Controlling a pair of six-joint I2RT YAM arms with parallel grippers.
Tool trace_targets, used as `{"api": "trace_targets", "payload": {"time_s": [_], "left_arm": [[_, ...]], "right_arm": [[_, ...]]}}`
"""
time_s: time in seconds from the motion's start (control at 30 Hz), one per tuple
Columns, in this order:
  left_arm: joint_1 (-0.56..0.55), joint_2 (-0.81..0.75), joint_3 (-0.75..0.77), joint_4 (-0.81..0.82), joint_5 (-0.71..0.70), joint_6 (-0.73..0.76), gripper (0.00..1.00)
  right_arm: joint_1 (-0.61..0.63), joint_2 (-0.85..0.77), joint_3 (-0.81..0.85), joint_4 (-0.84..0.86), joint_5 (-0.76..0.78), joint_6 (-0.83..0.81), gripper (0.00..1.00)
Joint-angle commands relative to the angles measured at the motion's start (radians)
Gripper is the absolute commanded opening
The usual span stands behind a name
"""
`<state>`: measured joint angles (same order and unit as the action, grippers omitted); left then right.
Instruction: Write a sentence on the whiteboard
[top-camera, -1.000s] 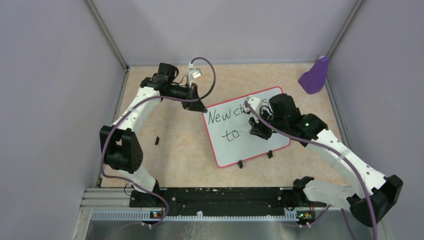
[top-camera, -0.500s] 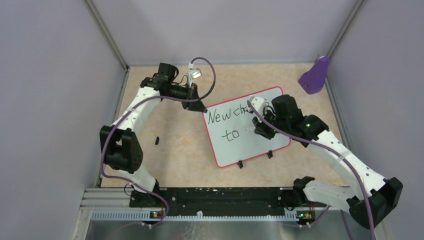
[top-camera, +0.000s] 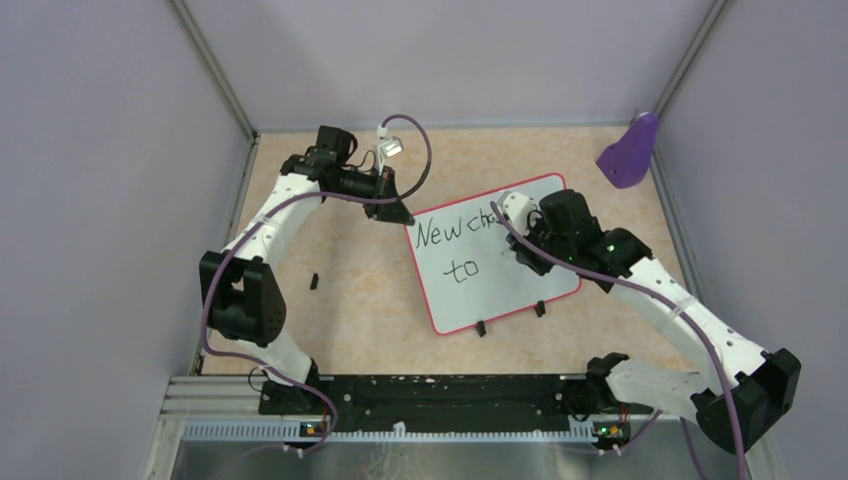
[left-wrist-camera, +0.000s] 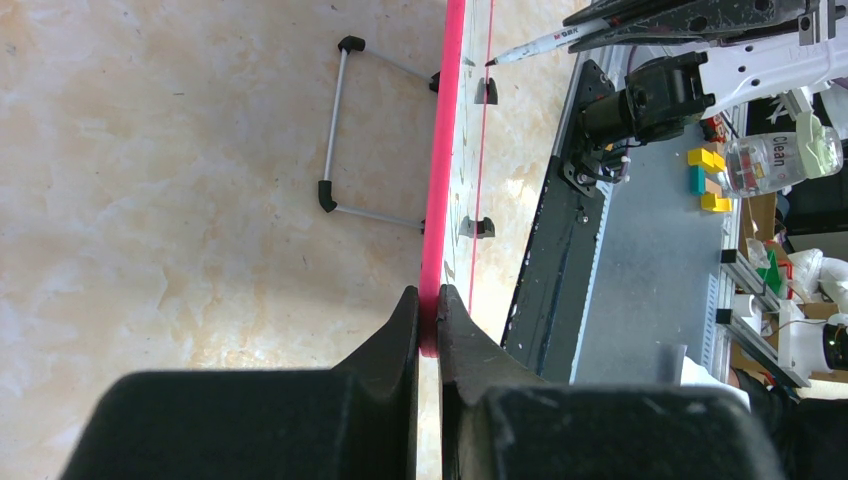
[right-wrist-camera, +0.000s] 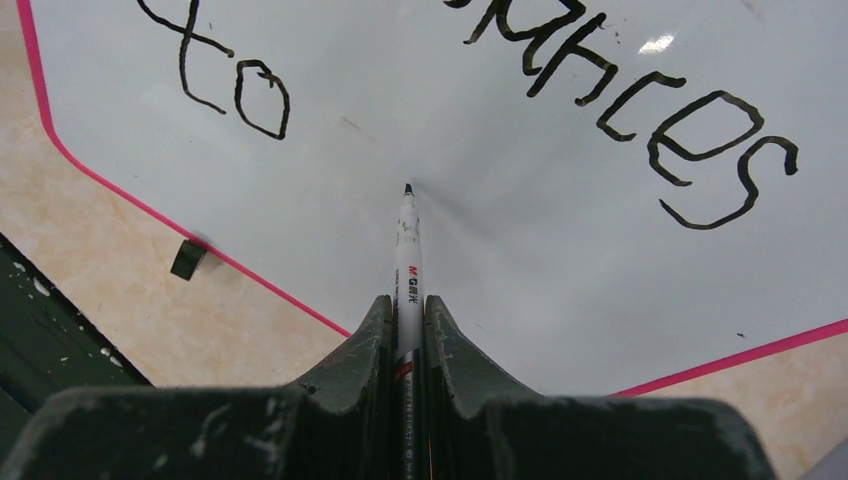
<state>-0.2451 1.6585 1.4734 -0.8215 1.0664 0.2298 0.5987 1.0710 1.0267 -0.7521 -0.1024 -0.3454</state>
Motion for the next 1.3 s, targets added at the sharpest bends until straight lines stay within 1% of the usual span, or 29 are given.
{"api": "trace_targets", "payload": {"time_s": [0.0,0.3,0.63,1.0,1.27], "left_arm": [[-0.023,0.016,-0.004,-0.023,-0.016,0.014,0.00],[-0.023,0.014,-0.009,-0.023,-0.014,0.016,0.00],[-0.023,0.015,-0.011,-0.023,-0.015,0.017,0.00],[-0.023,0.017,-0.008,-0.025,-0.016,0.017,0.00],[-0.023,0.020,-0.006,-0.024,-0.017,0.016,0.00]], "right_arm": [[-0.008,0.011,0.011,0.040,0.056,0.018,0.00],[-0.008,0.049,0.036,0.077,0.025,0.029,0.00],[-0.004,0.068,0.045,0.069,-0.044,0.020,0.00],[0.012,0.044,-0.013,0.017,-0.038,-0.021,0.00],[0.012,0.022,-0.022,-0.012,-0.013,-0.033,0.00]]}}
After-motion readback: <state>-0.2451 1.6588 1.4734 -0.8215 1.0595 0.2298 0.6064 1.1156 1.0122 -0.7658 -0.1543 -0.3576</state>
